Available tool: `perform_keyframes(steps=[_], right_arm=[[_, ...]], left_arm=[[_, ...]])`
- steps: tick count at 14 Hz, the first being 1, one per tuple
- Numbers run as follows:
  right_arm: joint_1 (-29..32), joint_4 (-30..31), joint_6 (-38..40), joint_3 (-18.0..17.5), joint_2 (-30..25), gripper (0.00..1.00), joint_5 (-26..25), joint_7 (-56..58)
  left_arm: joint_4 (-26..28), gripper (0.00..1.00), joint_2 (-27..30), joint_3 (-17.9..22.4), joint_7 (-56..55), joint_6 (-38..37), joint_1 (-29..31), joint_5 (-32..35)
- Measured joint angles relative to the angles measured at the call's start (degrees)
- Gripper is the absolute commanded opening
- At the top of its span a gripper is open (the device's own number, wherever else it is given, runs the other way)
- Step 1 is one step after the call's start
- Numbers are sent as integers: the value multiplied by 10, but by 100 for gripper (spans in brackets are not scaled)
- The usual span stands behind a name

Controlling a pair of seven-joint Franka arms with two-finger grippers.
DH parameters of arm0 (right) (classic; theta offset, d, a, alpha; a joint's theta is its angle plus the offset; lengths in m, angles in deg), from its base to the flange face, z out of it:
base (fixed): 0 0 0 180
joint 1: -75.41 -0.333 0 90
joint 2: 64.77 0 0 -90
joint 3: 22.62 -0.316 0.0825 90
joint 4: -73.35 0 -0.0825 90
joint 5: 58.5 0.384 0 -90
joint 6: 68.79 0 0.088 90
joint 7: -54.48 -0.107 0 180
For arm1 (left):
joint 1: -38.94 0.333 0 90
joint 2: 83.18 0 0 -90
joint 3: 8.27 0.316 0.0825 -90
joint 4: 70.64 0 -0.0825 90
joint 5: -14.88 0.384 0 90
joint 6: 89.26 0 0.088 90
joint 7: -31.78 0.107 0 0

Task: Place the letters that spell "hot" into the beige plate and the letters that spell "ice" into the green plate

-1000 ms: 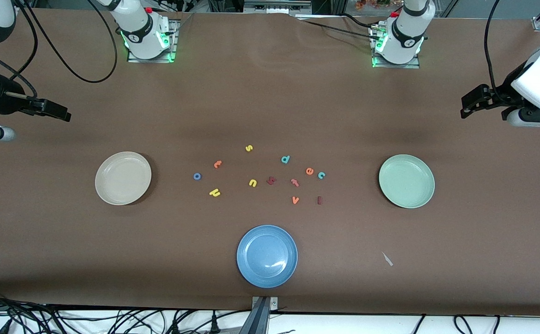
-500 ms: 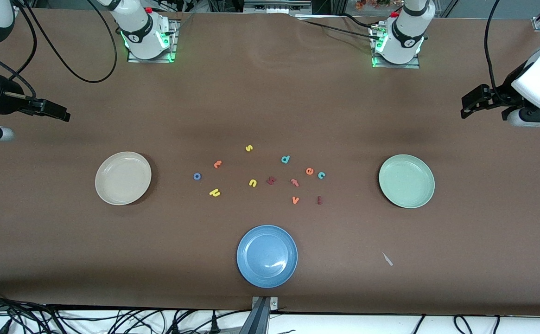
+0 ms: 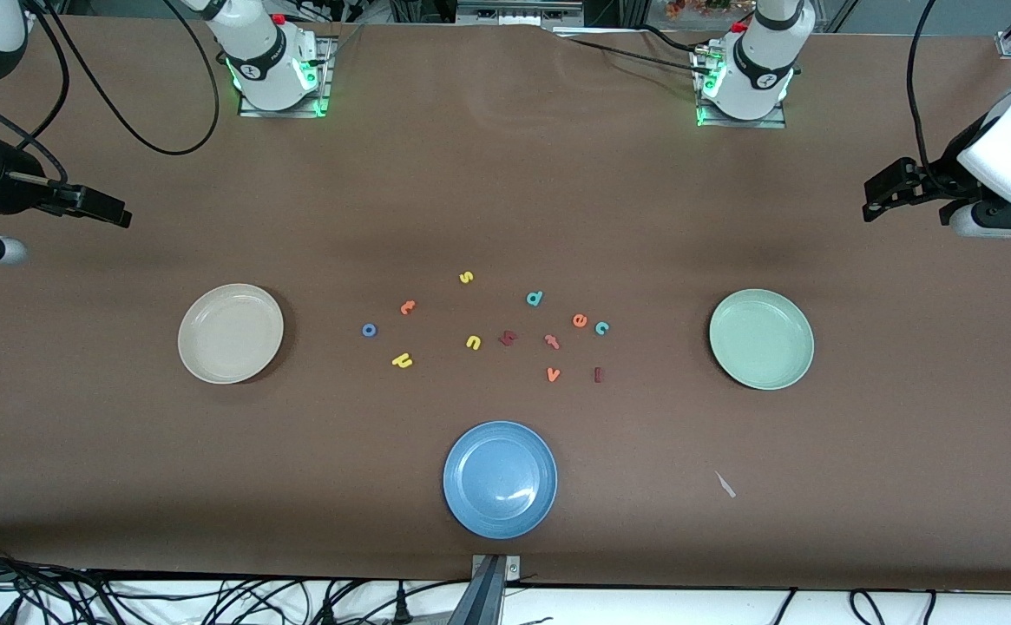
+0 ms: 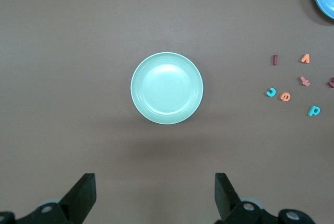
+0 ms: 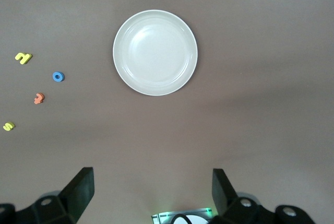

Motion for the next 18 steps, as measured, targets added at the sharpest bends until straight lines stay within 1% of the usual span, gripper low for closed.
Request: perform_keyframes(steps=[14, 18], right_arm=[[0, 0, 2, 0, 0, 100, 0, 0], [0, 0, 8, 0, 2, 100, 0, -18]], left_arm=[[0, 100, 0, 0, 0, 0, 0, 0], [0, 100, -2, 0, 0, 0, 0, 0]])
